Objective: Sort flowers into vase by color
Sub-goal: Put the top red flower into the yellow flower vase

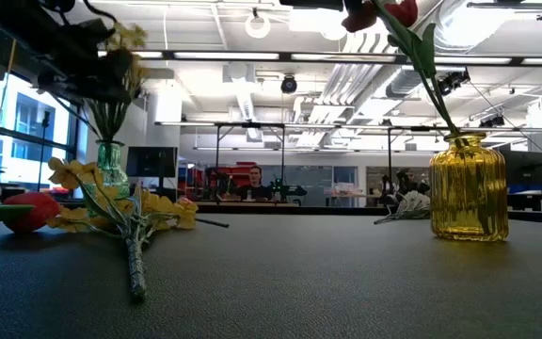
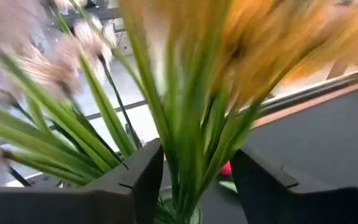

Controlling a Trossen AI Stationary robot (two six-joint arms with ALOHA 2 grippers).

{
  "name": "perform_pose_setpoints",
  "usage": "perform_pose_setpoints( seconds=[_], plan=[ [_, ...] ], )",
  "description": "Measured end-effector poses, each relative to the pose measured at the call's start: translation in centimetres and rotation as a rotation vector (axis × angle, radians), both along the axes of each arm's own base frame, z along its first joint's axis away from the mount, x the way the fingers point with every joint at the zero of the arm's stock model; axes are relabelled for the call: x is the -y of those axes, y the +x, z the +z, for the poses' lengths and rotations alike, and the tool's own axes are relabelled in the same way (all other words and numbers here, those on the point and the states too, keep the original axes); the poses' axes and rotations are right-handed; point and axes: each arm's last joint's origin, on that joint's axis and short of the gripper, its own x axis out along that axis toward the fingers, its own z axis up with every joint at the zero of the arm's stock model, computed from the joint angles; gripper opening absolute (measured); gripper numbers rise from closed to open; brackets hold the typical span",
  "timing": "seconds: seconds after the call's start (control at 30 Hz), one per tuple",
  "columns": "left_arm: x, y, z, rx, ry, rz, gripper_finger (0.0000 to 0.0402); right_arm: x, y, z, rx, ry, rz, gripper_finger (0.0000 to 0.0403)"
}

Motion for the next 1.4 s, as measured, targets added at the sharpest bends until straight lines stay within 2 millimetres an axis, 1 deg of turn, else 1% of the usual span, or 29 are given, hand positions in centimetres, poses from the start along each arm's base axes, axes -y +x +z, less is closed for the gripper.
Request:
perform_pose_setpoints(
  seconds=[0.1, 0.3, 0.57, 0.83, 0.93, 1.07, 1.17, 1.27, 1.4],
  plan=[
    [0.0, -0.1, 1.1, -0.013, 0.009, -0.006, 0.0182, 0.0, 0.0, 0.0, 0.000, 0.000, 0.000, 0.0259],
    [0.1, -0.3, 3.6, -0.003, 0.044, -0.025, 0.0184, 0.0, 0.0, 0.0, 0.000, 0.000, 0.000, 0.0259],
    [0.3, -0.8, 7.7, 0.050, 0.090, -0.089, 0.0184, 0.0, 0.0, 0.0, 0.000, 0.000, -0.001, 0.0259],
    [1.2, -1.6, 11.9, 0.144, 0.117, -0.266, 0.0184, -0.1, 0.1, 0.2, 0.019, 0.018, 0.050, 0.0259],
    [1.9, -1.5, 13.2, 0.210, 0.101, -0.429, 0.0184, -0.4, 0.2, 0.5, 0.048, 0.026, 0.144, 0.0259],
    [3.0, -1.0, 13.9, 0.279, 0.078, -0.725, 0.0184, -0.9, 0.3, 1.1, 0.093, 0.016, 0.310, 0.0259],
    [3.8, -0.7, 14.0, 0.308, 0.046, -0.892, 0.0184, -1.2, 0.4, 1.9, 0.126, 0.008, 0.375, 0.0259],
    [4.3, 0.1, 13.7, 0.279, 0.024, -0.934, 0.0184, -1.2, 0.6, 3.4, 0.173, 0.013, 0.384, 0.0259],
    [4.9, 2.4, 12.6, 0.177, 0.006, -0.910, 0.0184, -1.3, 0.8, 5.6, 0.235, -0.014, 0.382, 0.0259]
  ],
)
